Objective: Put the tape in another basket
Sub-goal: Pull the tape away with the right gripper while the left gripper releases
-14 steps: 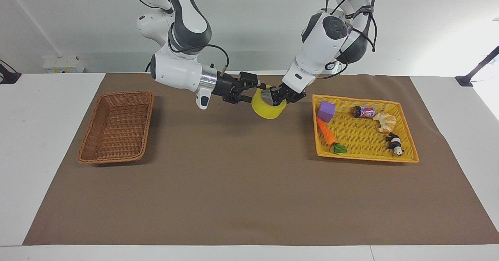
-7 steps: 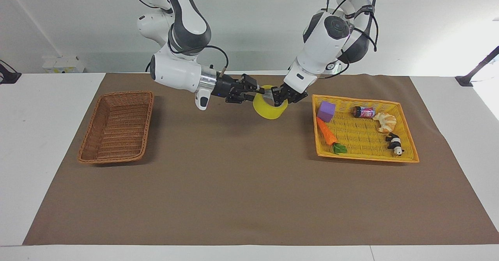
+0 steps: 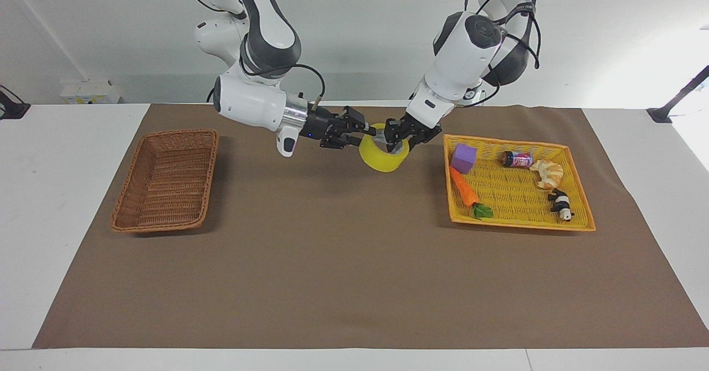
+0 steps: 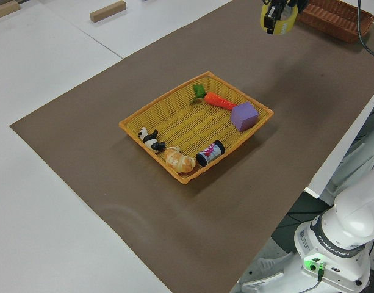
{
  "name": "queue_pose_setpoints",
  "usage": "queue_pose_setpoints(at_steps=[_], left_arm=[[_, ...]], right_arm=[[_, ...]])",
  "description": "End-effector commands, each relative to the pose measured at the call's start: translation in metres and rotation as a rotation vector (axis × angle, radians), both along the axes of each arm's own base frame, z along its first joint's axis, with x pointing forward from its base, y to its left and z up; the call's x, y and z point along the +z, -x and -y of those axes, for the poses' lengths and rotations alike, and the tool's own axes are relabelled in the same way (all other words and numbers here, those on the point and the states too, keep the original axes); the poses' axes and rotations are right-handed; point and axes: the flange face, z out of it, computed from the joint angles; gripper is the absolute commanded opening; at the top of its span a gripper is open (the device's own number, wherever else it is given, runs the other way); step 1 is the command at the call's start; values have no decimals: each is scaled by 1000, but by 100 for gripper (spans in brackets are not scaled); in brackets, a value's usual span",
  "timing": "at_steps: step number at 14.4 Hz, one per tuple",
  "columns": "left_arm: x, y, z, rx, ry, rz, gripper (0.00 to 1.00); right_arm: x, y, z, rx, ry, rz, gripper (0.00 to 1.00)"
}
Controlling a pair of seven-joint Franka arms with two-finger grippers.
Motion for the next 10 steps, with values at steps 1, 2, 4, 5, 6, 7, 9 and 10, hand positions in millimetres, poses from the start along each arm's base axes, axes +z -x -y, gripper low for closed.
queue_pose_setpoints(at_steps=[1,2,4,5,6,7,9,10], left_arm=[[47,9,-37,28,-8,-9,99],[56,5,-54,42,-23,-39,99],[72,-14,-113,61,-60,-74,99],[68,-22,-143,17,-102,-77,99],[67,-30,-174,-10,-131,-70,99],[65,-38,-211,-21,-162,-64,99],[67,-47,-272,-52,-207,-36,99],[67,-50,-298,-74,-223,-23,99]], right_arm=[[8,-5,18,-11,-14,34,0],[9,-11,36,-13,-12,29,0],[8,-19,78,12,-3,14,0],[7,-23,108,22,10,14,0],[6,-26,140,27,24,10,0],[6,-26,173,31,25,-15,0],[4,-18,240,30,28,-48,0],[7,-15,273,52,56,-28,0]])
